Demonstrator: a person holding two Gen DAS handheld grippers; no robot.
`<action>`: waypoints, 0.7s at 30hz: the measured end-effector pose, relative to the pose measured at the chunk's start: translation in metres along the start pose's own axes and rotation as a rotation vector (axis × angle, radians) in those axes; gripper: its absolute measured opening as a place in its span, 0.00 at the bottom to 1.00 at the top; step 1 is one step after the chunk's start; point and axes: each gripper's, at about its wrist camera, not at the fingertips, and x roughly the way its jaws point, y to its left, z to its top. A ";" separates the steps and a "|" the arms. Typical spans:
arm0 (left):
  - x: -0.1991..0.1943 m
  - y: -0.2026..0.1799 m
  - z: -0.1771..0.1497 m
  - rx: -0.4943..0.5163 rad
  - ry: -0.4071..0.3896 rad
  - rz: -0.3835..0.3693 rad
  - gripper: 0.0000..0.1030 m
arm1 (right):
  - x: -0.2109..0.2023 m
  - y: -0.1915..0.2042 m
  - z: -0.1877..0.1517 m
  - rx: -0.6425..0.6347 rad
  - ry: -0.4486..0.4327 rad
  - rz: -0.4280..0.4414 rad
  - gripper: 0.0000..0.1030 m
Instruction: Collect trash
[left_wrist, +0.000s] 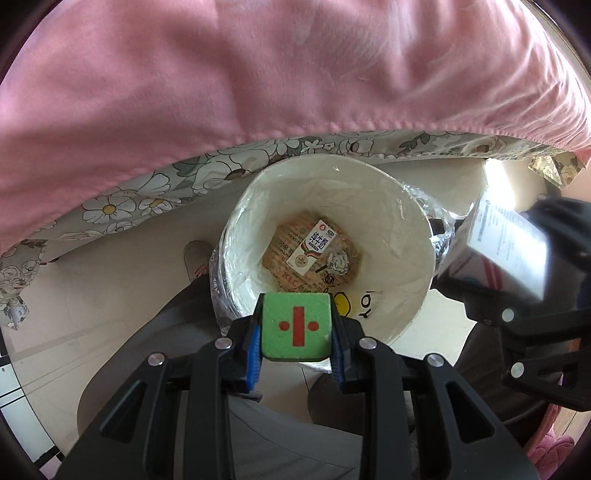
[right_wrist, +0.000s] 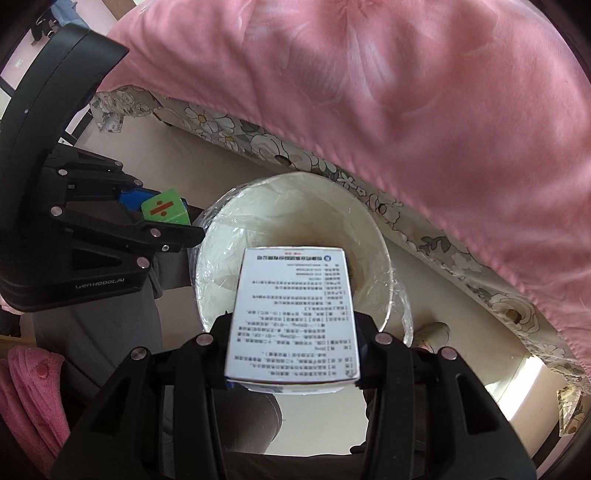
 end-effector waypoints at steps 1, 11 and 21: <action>0.006 0.000 0.001 -0.003 0.010 0.001 0.31 | 0.005 0.000 -0.001 0.001 0.008 0.002 0.43; 0.056 0.006 0.013 -0.070 0.090 -0.014 0.31 | 0.060 -0.002 -0.005 0.032 0.133 0.031 0.43; 0.105 0.001 0.019 -0.129 0.164 -0.055 0.31 | 0.113 -0.012 -0.008 0.130 0.228 0.037 0.43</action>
